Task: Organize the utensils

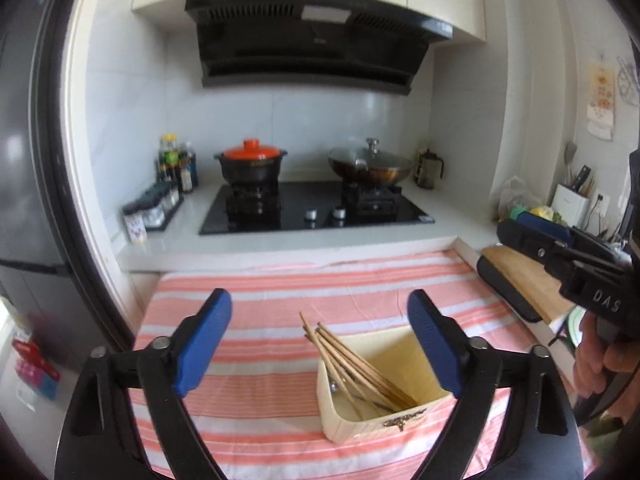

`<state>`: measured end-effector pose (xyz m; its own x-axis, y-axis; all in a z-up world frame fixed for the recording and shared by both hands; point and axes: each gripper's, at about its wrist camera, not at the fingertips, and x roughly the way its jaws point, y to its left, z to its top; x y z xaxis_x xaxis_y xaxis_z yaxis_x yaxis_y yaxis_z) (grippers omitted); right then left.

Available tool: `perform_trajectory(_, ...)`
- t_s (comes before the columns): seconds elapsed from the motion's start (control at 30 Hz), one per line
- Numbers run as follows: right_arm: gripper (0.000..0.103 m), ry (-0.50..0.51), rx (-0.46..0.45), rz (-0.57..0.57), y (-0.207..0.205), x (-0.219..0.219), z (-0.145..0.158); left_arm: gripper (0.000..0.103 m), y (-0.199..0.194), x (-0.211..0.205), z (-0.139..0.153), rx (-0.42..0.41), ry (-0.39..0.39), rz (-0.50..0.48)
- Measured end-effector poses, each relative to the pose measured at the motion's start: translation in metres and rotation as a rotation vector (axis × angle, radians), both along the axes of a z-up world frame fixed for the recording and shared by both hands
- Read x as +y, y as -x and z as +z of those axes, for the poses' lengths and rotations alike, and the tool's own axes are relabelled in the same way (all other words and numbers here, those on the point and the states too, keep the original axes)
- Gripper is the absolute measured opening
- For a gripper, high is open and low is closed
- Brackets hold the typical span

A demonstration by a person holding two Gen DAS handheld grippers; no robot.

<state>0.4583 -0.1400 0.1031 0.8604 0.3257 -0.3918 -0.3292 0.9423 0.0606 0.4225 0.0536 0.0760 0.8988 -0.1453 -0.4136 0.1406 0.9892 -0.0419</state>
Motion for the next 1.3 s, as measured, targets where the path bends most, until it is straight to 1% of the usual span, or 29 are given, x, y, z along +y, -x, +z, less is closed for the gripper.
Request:
perform_trajectory(0.03,0.063,-0.005,-0.037,-0.008,0.016,-0.004,0.013,0.103,0.020,0.001,0.007,-0.046,-0.013,0.015)
perform_trajectory(0.1,0.073,-0.005,-0.084,-0.023,0.049,-0.010,0.031,0.103,0.058,-0.001,0.013,-0.096,-0.059,0.057)
perform_trajectory(0.13,0.077,-0.001,-0.094,-0.026,0.065,-0.012,0.035,0.103,0.074,-0.003,0.011,-0.102,-0.081,0.076)
perform_trajectory(0.17,0.083,0.007,-0.095,-0.024,0.081,-0.014,0.035,0.103,0.090,-0.006,0.005,-0.096,-0.100,0.093)
perform_trajectory(0.2,0.085,0.016,-0.093,-0.019,0.098,-0.015,0.032,0.103,0.102,-0.008,-0.002,-0.082,-0.110,0.106)
perform_trajectory(0.3,0.085,0.070,-0.076,-0.030,0.147,-0.014,0.009,0.103,0.141,-0.015,-0.032,-0.013,-0.094,0.142)
perform_trajectory(0.37,0.086,0.080,-0.070,-0.052,0.176,-0.015,-0.012,0.103,0.165,-0.019,-0.051,0.027,-0.079,0.161)
perform_trajectory(0.5,0.089,0.021,0.010,-0.097,0.224,-0.024,-0.045,0.103,0.207,-0.023,-0.072,0.041,-0.075,0.197)
perform_trajectory(0.57,0.089,0.001,0.027,-0.114,0.245,-0.028,-0.055,0.103,0.224,-0.027,-0.077,0.034,-0.104,0.221)
perform_trajectory(0.63,0.089,0.004,0.024,-0.142,0.263,-0.031,-0.059,0.103,0.236,-0.033,-0.079,0.019,-0.147,0.253)
perform_trajectory(0.7,0.089,0.029,0.015,-0.175,0.278,-0.031,-0.058,0.103,0.249,-0.036,-0.079,0.015,-0.165,0.276)
perform_trajectory(0.8,0.089,0.073,0.012,-0.197,0.293,-0.025,-0.053,0.103,0.260,-0.040,-0.075,0.030,-0.137,0.247)
perform_trajectory(0.93,0.089,0.058,0.016,-0.212,0.309,-0.025,-0.050,0.103,0.274,-0.046,-0.067,0.018,-0.134,0.222)
perform_trajectory(1.03,0.089,0.049,0.032,-0.210,0.314,-0.024,-0.047,0.103,0.279,-0.043,-0.061,0.028,-0.084,0.191)
perform_trajectory(1.3,0.089,0.086,0.004,-0.198,0.330,-0.012,-0.035,0.103,0.285,-0.038,-0.054,0.023,-0.086,0.220)
